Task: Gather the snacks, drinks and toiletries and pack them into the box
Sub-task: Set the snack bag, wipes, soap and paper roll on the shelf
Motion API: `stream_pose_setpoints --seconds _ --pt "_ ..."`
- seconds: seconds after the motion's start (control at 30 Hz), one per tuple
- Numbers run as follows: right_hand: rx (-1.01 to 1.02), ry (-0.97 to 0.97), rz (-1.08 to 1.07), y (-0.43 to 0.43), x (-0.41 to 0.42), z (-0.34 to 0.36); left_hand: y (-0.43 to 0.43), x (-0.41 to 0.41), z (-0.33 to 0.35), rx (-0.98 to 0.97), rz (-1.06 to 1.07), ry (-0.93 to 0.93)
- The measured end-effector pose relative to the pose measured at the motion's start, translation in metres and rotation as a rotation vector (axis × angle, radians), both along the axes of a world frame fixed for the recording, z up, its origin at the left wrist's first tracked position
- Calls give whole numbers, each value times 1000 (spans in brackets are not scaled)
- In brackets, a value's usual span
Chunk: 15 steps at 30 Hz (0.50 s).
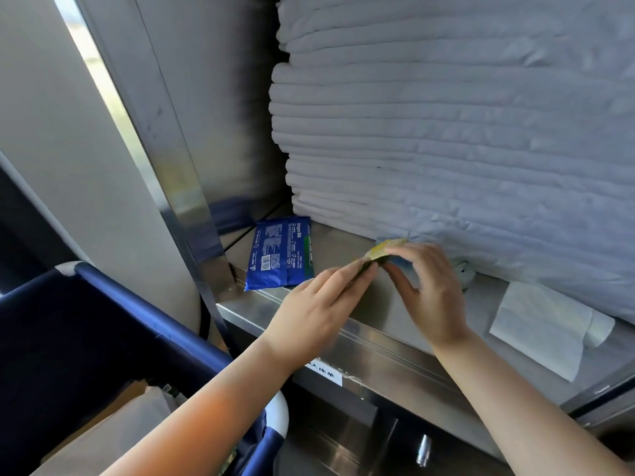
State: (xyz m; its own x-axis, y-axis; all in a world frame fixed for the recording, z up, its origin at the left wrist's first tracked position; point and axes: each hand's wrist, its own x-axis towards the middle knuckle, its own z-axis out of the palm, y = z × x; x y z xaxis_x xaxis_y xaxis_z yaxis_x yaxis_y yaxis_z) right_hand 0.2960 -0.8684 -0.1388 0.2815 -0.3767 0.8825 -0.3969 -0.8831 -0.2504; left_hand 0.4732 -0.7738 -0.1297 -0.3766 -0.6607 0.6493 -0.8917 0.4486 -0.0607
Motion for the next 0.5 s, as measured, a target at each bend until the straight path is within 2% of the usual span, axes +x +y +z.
stream_pose_setpoints --seconds 0.13,0.27,0.4,0.5 --pt "27 -19 14 -2 3 -2 3 -2 0 -15 40 64" --pt "175 131 35 -5 6 -13 7 6 -8 67 196 -15" --pt "46 372 42 -12 13 -25 12 9 -11 68 262 -105" --pt "15 437 45 -17 21 -29 15 10 -6 98 300 -80"
